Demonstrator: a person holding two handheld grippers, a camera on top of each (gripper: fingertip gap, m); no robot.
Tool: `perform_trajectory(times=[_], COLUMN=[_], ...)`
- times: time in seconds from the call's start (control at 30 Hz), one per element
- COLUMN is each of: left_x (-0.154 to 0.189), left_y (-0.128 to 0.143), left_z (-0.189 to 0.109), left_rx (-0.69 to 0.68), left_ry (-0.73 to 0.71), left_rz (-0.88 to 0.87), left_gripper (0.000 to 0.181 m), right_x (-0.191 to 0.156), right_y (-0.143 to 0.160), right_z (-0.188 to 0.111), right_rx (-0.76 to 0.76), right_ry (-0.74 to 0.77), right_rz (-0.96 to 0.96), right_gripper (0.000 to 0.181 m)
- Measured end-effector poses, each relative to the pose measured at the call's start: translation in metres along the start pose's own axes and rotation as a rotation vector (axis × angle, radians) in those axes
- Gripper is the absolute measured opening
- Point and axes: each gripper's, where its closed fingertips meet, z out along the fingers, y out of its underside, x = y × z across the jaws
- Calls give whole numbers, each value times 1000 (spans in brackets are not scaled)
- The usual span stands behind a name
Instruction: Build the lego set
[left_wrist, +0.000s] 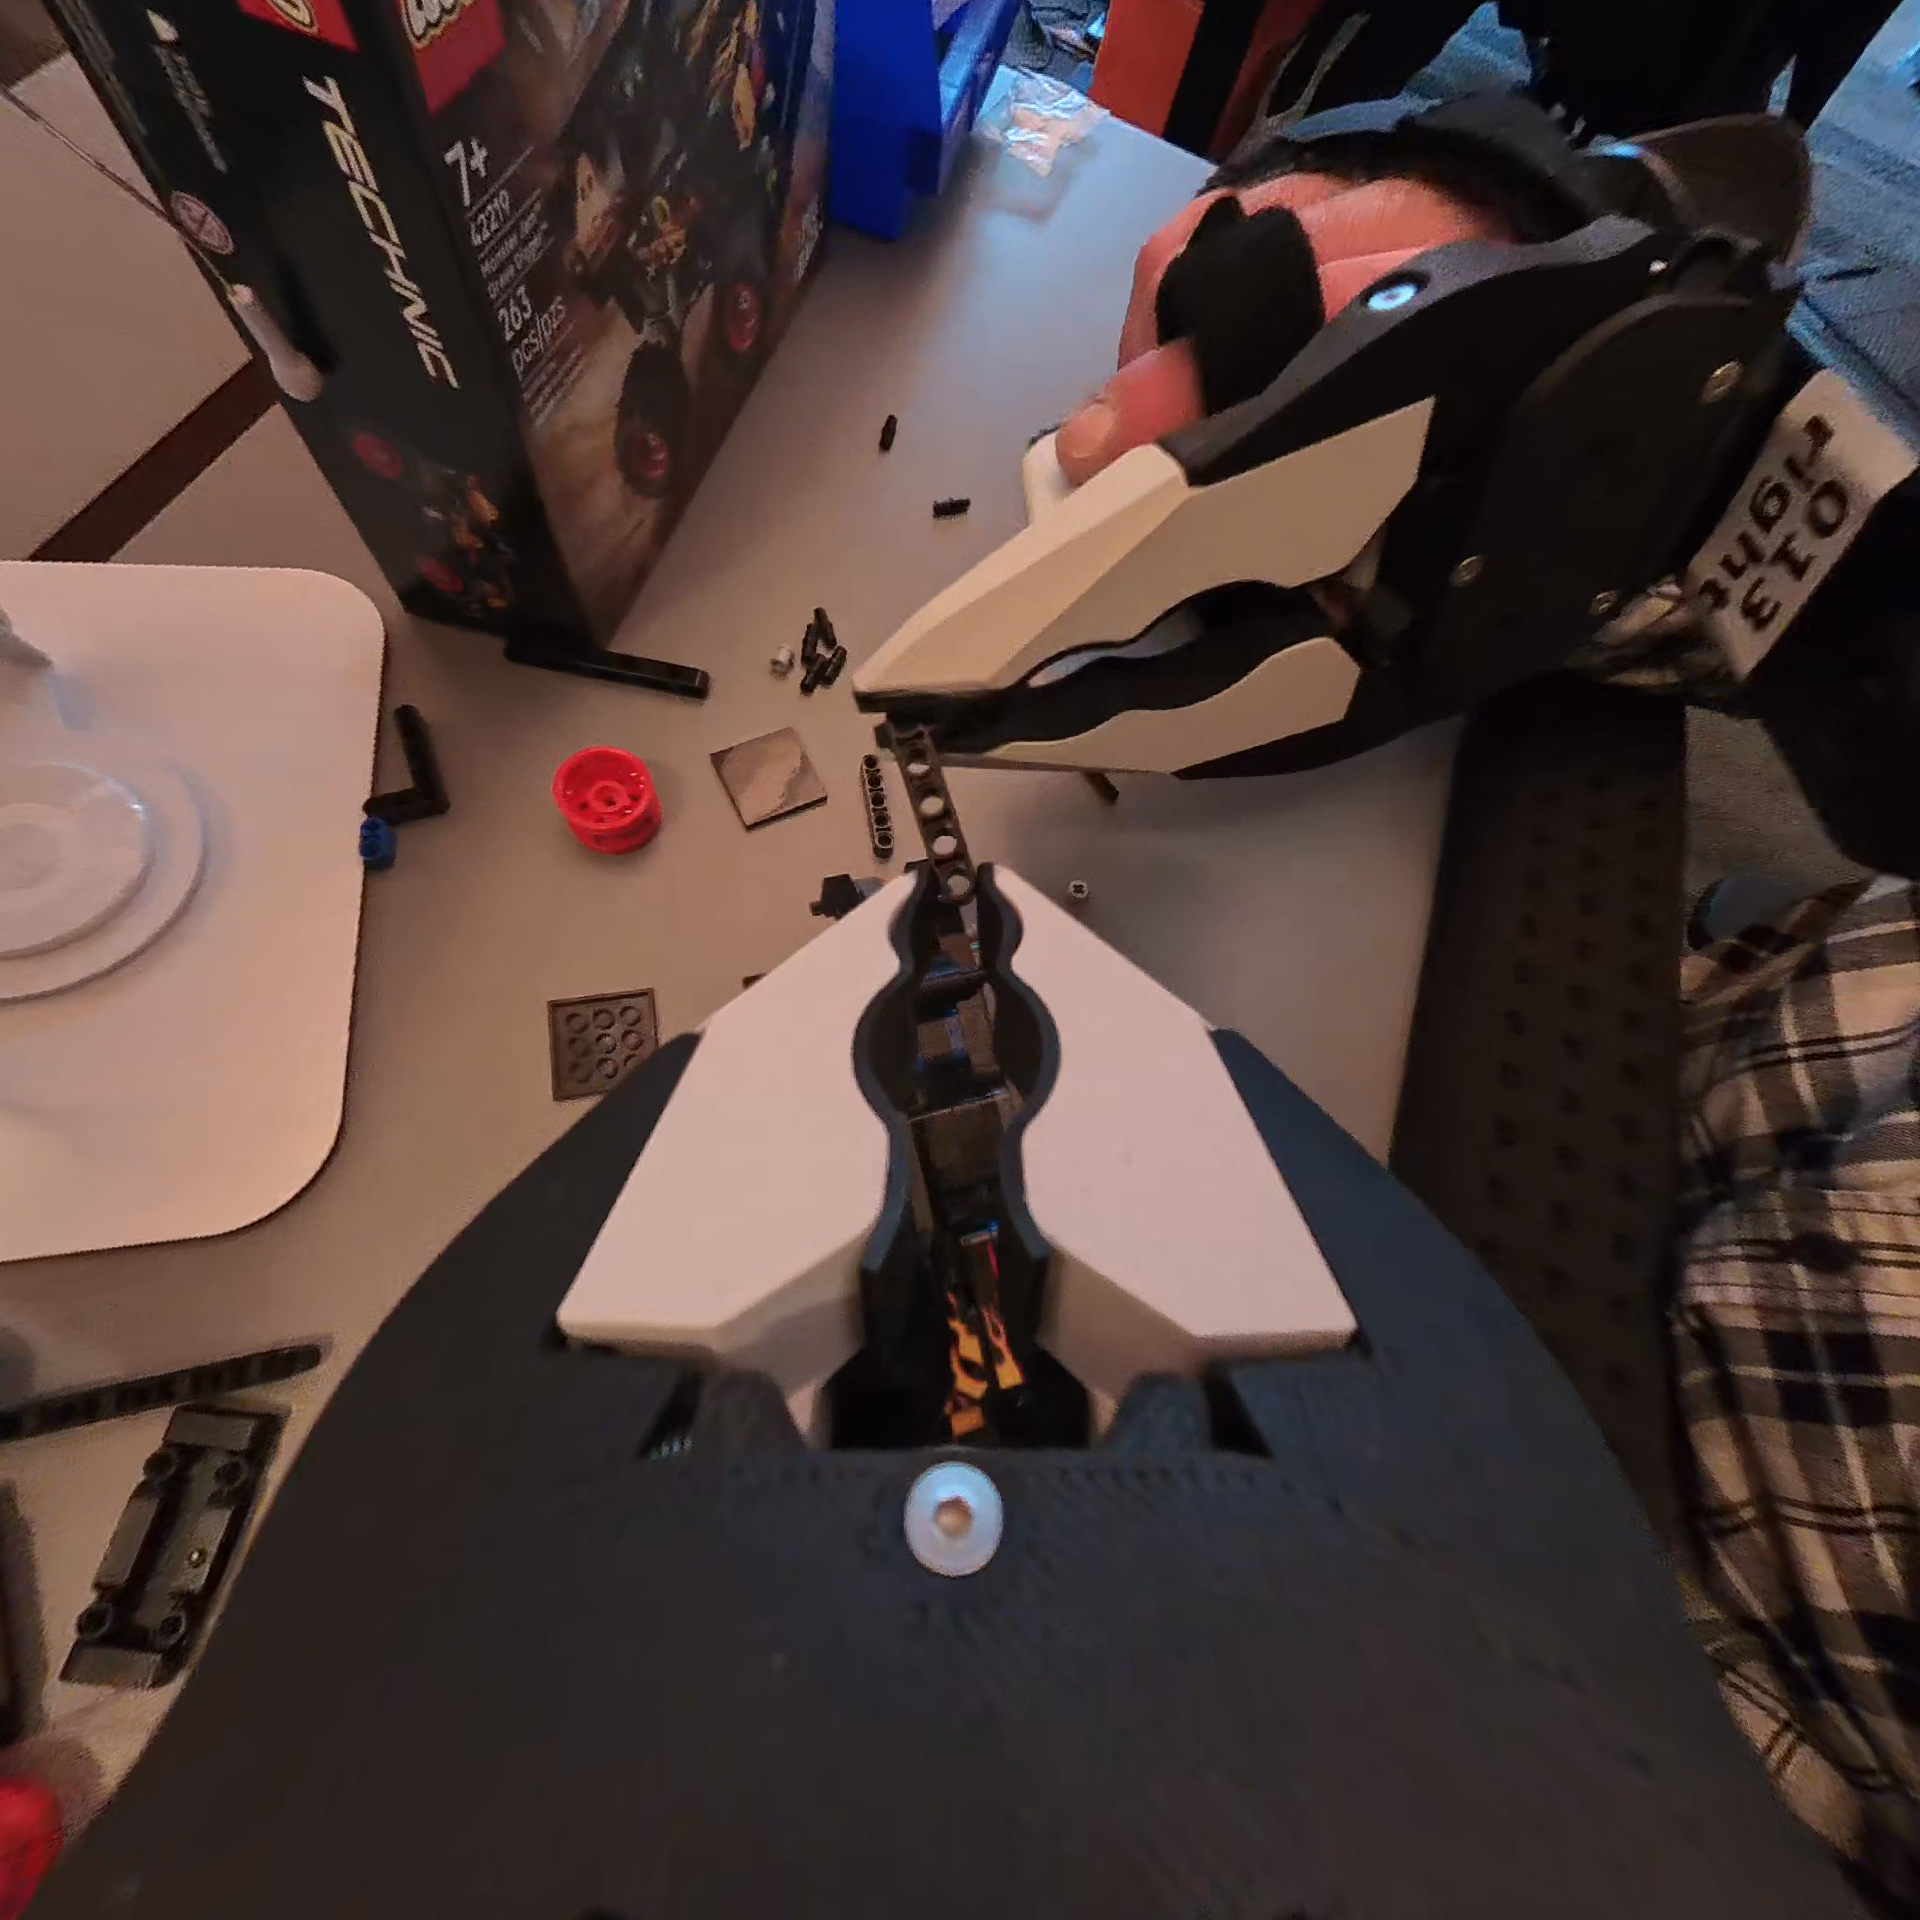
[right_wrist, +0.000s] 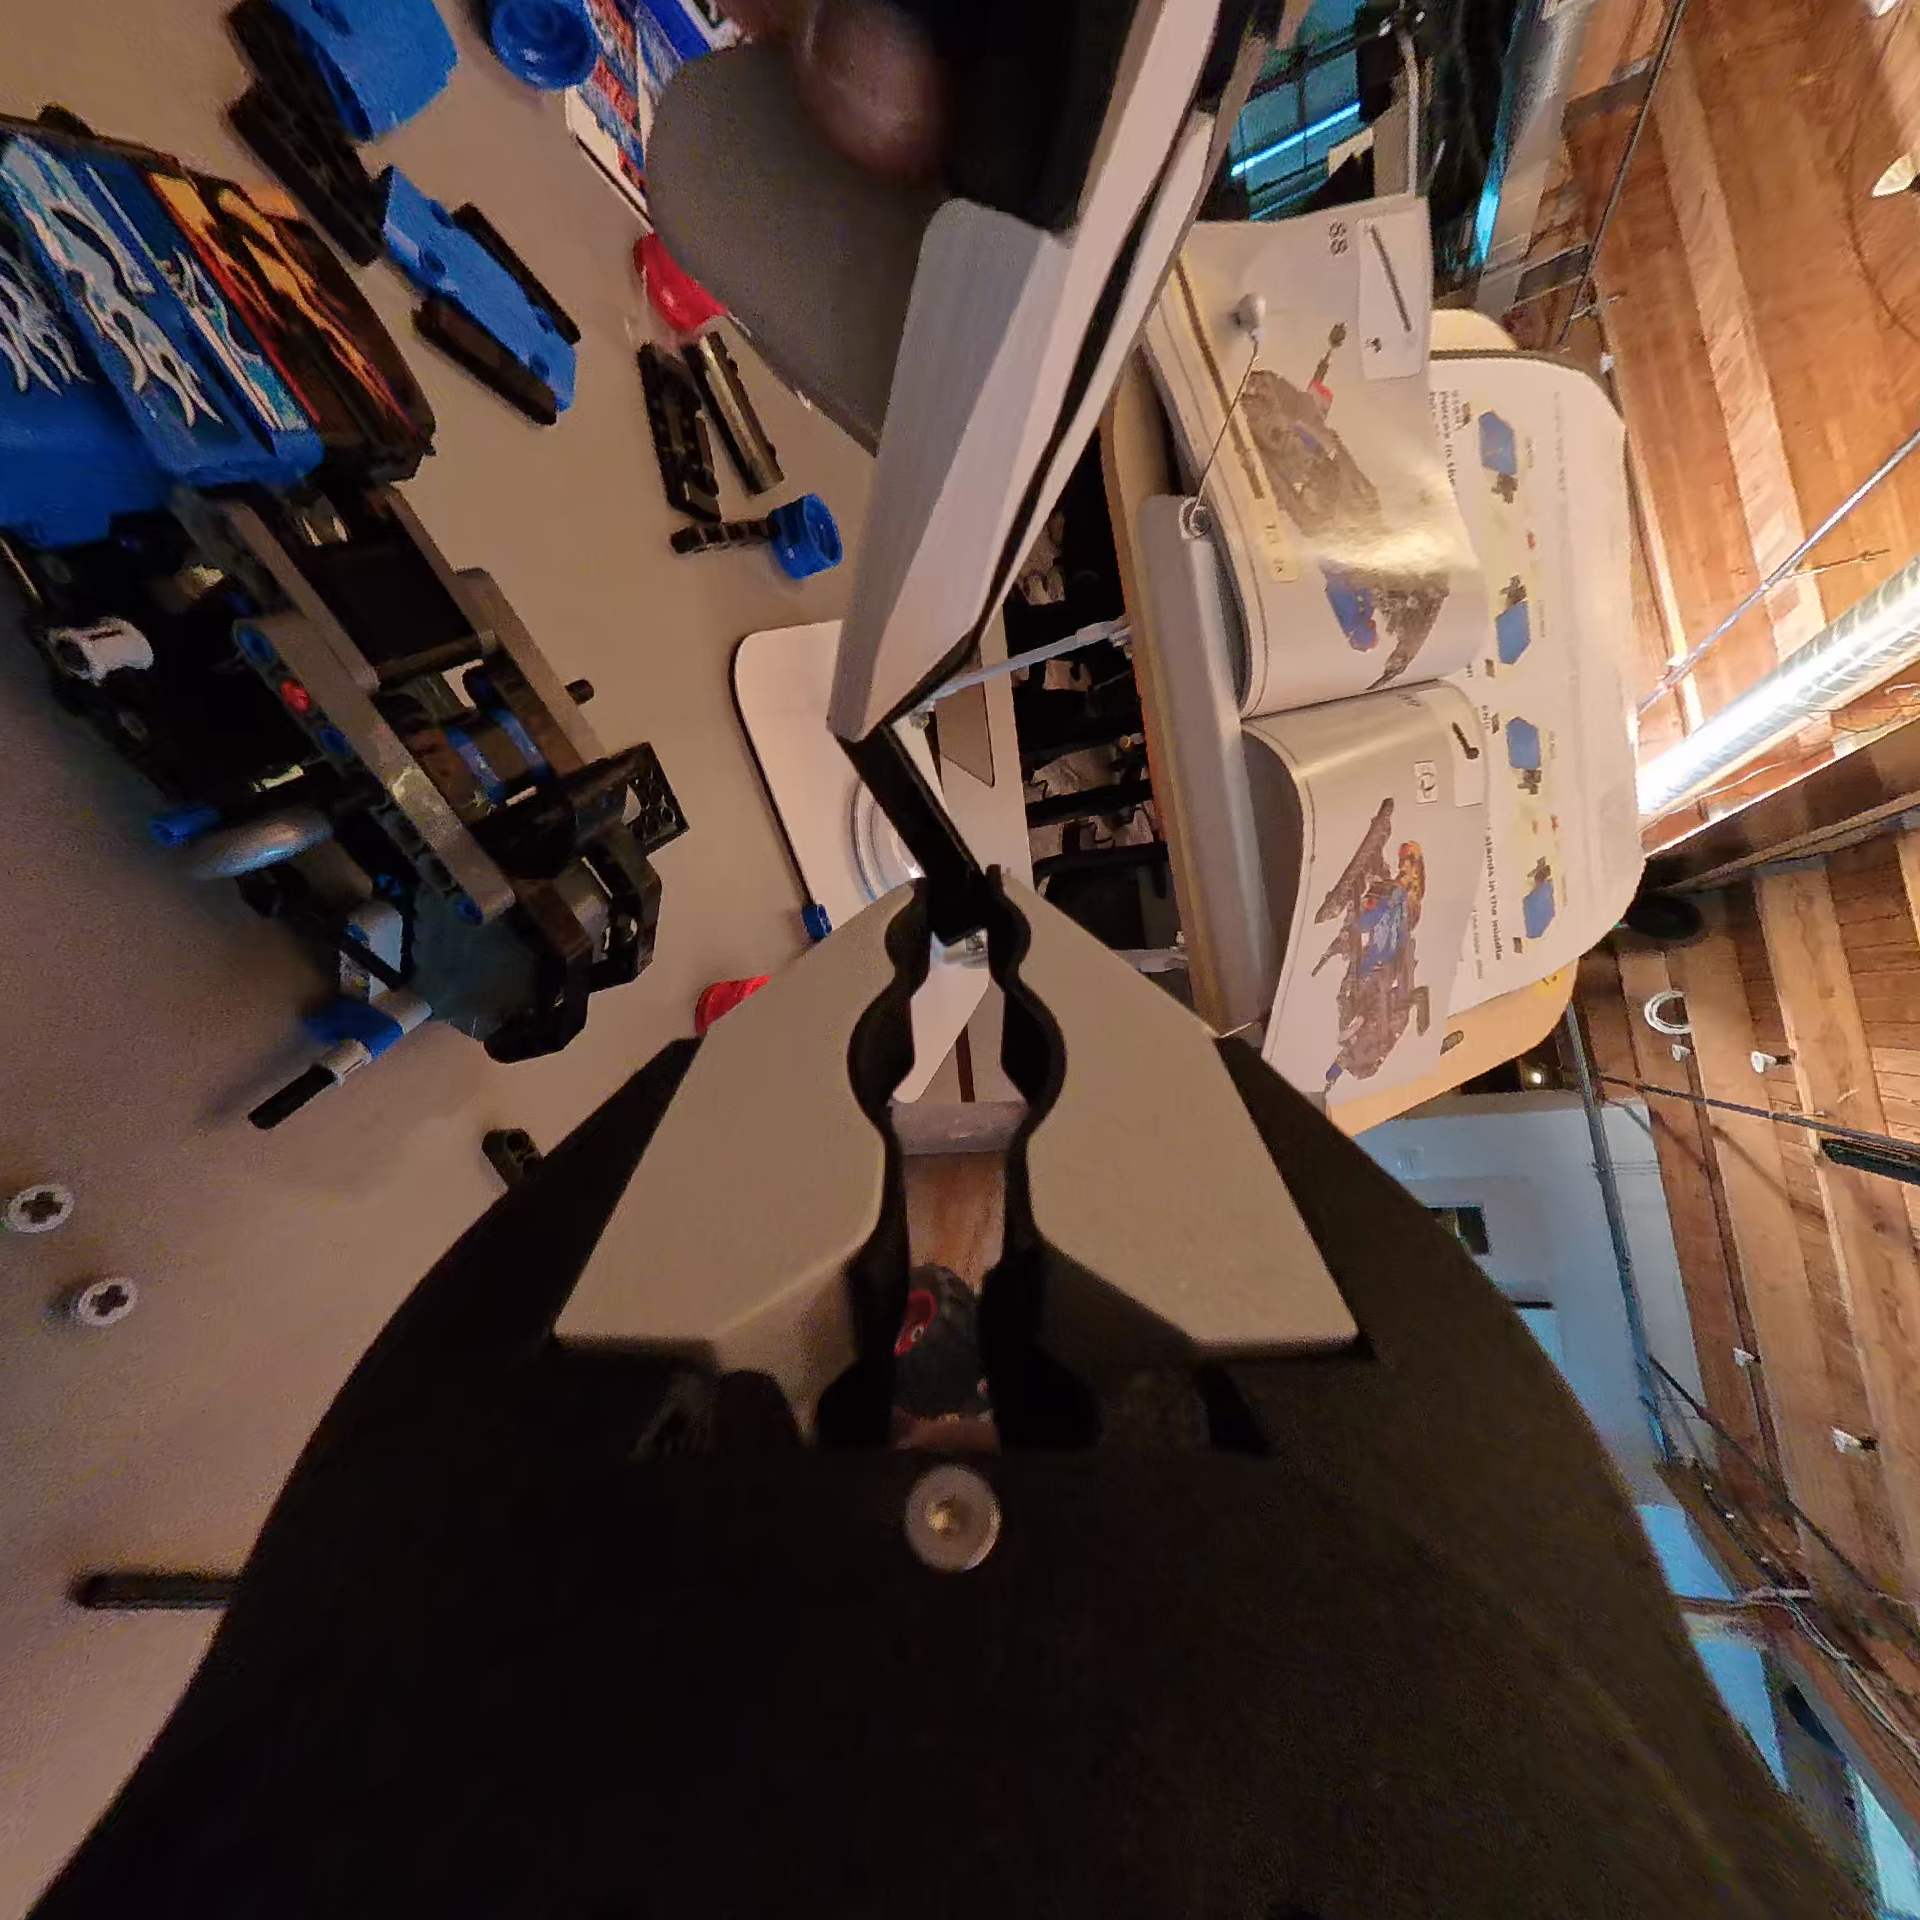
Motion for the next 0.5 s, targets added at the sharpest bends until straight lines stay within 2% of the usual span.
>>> perform_trajectory(times=[0.1,0.2,0.27,0.37,0.43,0.5], left_x=[4,10,16,22,15,21], left_y=[-2,-11,-18,-11,-7,-14], left_z=[-1,-4,-8,-10,-10,-12], left_rx=[2,51,106,114,125,205], left_ry=[15,36,61,71,15,34], left_rz=[-5,24,78,208,246,255], left_gripper=[6,10,23,33,35,30], right_x=[1,-1,-4,-6,-8,-11], right_y=[-1,0,0,-4,-10,-17], right_z=[-5,-7,-8,-10,-14,-16], right_rx=[23,88,125,217,296,358], right_ry=[-28,-116,-184,-307,-397,-477], right_rz=[39,234,353,625,763,866], right_gripper=[8,7,7,7,7,7])
